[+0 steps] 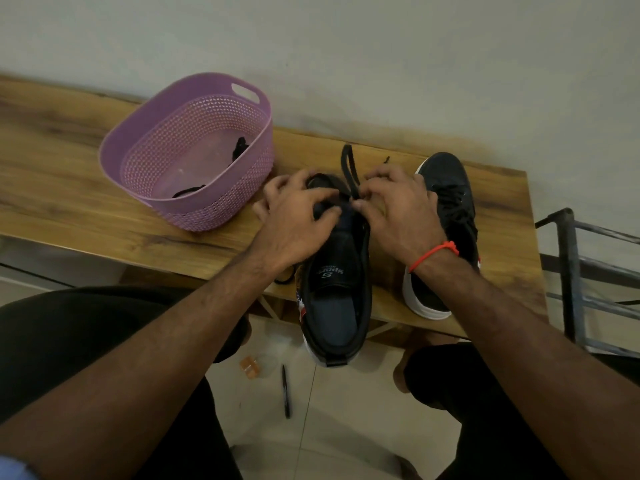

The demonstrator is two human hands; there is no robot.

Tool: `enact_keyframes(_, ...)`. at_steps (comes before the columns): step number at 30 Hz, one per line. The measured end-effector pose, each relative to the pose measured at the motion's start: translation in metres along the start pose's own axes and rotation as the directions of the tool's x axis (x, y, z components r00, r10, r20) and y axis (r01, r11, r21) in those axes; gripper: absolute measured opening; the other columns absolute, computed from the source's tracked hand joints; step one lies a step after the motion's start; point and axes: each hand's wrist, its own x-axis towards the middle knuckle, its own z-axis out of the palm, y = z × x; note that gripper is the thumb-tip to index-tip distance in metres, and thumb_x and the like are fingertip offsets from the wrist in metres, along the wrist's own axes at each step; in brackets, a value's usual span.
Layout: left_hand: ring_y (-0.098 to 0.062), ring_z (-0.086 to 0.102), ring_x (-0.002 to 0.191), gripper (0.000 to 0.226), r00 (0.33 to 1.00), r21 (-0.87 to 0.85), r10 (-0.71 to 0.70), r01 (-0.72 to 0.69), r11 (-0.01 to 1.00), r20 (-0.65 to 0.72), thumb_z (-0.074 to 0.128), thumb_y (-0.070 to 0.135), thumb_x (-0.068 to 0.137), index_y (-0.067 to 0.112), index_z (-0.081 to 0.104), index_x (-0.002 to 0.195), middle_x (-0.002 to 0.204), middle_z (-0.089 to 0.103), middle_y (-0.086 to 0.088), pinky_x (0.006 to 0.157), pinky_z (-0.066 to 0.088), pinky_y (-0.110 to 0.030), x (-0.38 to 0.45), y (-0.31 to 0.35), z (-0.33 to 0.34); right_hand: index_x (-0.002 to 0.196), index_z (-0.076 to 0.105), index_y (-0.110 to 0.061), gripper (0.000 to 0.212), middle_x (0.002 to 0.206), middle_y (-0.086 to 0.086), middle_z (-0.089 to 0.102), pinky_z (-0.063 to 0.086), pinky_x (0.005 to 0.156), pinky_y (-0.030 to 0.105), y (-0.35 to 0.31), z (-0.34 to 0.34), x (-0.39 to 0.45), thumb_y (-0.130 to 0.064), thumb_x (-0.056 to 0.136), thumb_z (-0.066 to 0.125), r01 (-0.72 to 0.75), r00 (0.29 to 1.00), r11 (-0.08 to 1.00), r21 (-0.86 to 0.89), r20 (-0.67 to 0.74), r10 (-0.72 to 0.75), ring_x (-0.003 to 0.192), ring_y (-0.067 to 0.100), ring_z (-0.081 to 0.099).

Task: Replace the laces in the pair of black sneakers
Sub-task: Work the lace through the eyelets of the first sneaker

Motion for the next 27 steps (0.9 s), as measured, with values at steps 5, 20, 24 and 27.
enact_keyframes(5,-0.029,0.022,0.139,0.025,0.995,0.036,0.070,-0.068,0.997,-0.070,0.068,0.050,0.090,0.046,0.071,0.115,0.157,0.037,0.010,0.102,0.024,-0.048,-0.004,0.004,0.000,0.099,0.068,-0.024,0.015,0.122,-0.006,0.053,0.039,0.101,0.054,-0.007,-0.001,0.002,-0.035,0.090,0.062,0.069,0.990,0.971,0.229,-0.133,-0.039,0.120,0.018,0.044)
enact_keyframes(20,-0.019,0.034,0.136,0.011,0.930,-0.247,0.030,-0.128,0.961,-0.366,0.064,0.044,0.093,0.036,0.066,0.100,0.151,0.041,0.009,0.107,0.032,-0.050,0.001,0.005,-0.004,0.127,0.045,-0.029,0.044,0.145,-0.001,0.031,0.030,0.099,0.047,-0.008,0.002,-0.001,-0.023,0.086,0.060,-0.060,0.975,0.997,0.044,0.215,0.049,0.133,0.030,0.030)
enact_keyframes(24,-0.021,0.049,0.128,0.012,0.783,-0.390,0.011,-0.322,0.862,-0.622,0.058,0.039,0.099,0.029,0.062,0.104,0.135,0.052,0.003,0.103,0.044,-0.057,0.008,0.006,-0.014,0.123,0.051,-0.033,0.038,0.151,-0.003,0.028,0.024,0.108,0.049,-0.004,-0.003,0.000,-0.024,0.088,0.061,-0.103,0.948,0.994,0.029,0.304,0.090,0.140,0.028,0.022)
enact_keyframes(27,-0.019,0.048,0.127,0.016,0.865,-0.412,-0.021,-0.217,0.885,-0.501,0.058,0.047,0.096,0.034,0.064,0.104,0.131,0.053,0.010,0.105,0.043,-0.054,0.011,0.000,-0.011,0.110,0.056,-0.036,0.019,0.150,-0.004,0.034,0.024,0.108,0.049,-0.005,-0.001,-0.001,-0.030,0.092,0.059,-0.090,0.958,0.996,-0.016,0.273,0.091,0.141,0.028,0.023)
